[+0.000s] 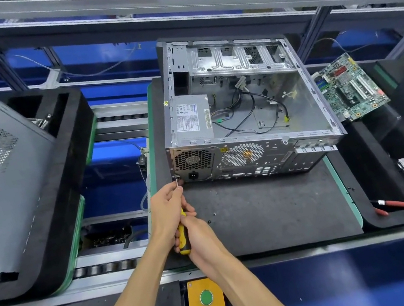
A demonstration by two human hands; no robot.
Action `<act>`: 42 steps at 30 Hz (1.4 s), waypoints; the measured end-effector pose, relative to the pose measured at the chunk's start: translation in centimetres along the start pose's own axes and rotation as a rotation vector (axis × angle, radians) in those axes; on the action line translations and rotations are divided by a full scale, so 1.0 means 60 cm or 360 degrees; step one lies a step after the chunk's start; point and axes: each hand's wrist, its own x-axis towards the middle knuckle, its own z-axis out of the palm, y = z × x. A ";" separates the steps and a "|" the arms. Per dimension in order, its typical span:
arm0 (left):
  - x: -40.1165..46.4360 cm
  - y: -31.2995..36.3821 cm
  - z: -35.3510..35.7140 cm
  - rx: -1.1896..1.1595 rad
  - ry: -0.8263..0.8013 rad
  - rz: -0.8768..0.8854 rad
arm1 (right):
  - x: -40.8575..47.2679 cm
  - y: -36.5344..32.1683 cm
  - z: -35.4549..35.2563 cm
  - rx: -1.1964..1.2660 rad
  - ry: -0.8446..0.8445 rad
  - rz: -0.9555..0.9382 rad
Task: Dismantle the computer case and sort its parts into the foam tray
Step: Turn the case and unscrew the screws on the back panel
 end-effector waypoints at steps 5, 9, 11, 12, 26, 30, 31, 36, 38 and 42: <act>0.000 -0.003 -0.002 0.0006 -0.0021 -0.0011 | -0.006 -0.002 -0.001 0.0009 -0.0005 0.0005; 0.001 -0.003 -0.002 -0.0001 -0.0016 0.0001 | -0.005 0.000 -0.001 0.0032 -0.0013 0.0007; 0.001 -0.002 -0.002 -0.0013 0.0017 0.0007 | -0.003 0.002 -0.002 0.0040 -0.0020 0.0001; 0.001 -0.001 -0.001 -0.0020 0.0030 0.0004 | -0.002 0.002 -0.003 0.0042 -0.0023 -0.0005; -0.004 0.006 0.004 -0.0062 0.0011 -0.0028 | 0.005 0.010 -0.009 0.0090 -0.0045 -0.0004; -0.002 0.006 0.003 -0.0093 0.0010 -0.0071 | 0.002 0.006 -0.006 0.0087 -0.0043 -0.0009; -0.002 0.006 0.004 -0.0091 0.0012 -0.0072 | 0.001 0.004 -0.006 0.0083 -0.0039 -0.0007; -0.002 0.005 0.002 -0.0076 0.0007 -0.0045 | -0.002 0.004 -0.007 0.0078 -0.0056 -0.0014; -0.002 0.005 0.001 -0.0065 0.0023 -0.0032 | -0.002 0.004 -0.008 0.0075 -0.0075 -0.0025; -0.002 0.005 0.001 -0.0045 0.0001 -0.0028 | -0.004 0.004 -0.007 0.0071 -0.0087 -0.0030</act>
